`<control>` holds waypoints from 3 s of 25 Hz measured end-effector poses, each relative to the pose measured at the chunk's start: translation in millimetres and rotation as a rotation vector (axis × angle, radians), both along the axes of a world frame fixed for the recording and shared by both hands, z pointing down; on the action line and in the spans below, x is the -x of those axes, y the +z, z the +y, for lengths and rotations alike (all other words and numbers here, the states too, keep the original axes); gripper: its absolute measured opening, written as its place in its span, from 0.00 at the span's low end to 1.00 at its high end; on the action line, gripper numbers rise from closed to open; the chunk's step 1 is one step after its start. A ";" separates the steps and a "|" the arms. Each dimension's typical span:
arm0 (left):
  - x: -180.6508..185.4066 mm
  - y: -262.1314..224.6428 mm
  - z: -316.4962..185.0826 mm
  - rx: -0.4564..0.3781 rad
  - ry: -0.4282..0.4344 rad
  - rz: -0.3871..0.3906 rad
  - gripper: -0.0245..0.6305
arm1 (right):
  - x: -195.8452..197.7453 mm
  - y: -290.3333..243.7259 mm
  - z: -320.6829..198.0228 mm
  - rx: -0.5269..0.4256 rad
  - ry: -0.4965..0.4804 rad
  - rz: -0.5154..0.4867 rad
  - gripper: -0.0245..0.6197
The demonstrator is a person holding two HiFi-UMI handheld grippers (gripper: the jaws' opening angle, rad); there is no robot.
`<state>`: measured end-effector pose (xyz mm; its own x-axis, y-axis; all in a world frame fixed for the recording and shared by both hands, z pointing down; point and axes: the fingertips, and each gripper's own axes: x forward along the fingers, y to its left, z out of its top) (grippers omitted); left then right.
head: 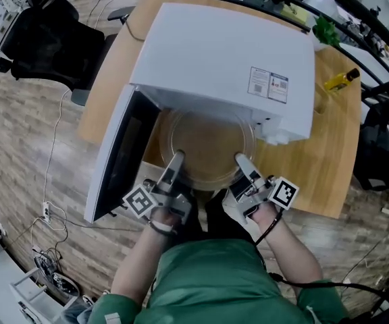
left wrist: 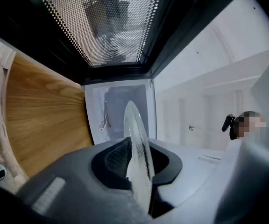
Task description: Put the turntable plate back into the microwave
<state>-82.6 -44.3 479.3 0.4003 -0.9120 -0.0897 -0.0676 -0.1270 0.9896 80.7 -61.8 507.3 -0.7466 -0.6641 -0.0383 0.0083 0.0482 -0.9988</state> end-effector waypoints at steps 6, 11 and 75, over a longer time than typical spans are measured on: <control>4.9 21.1 -21.7 0.010 0.048 0.016 0.11 | 2.5 18.4 -10.7 0.014 0.066 0.028 0.12; 10.0 29.6 -35.9 0.014 0.079 0.034 0.11 | 7.8 23.6 -17.0 0.009 0.110 0.049 0.12; 21.8 101.8 -106.2 0.193 -0.012 0.104 0.10 | 113.5 84.6 -14.7 0.147 -0.045 0.101 0.20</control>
<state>-104.4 -150.5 581.1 0.3871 -0.9209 0.0463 0.0359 0.0652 0.9972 -32.8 -76.5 591.9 -0.7711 -0.6225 0.1335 -0.0936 -0.0965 -0.9909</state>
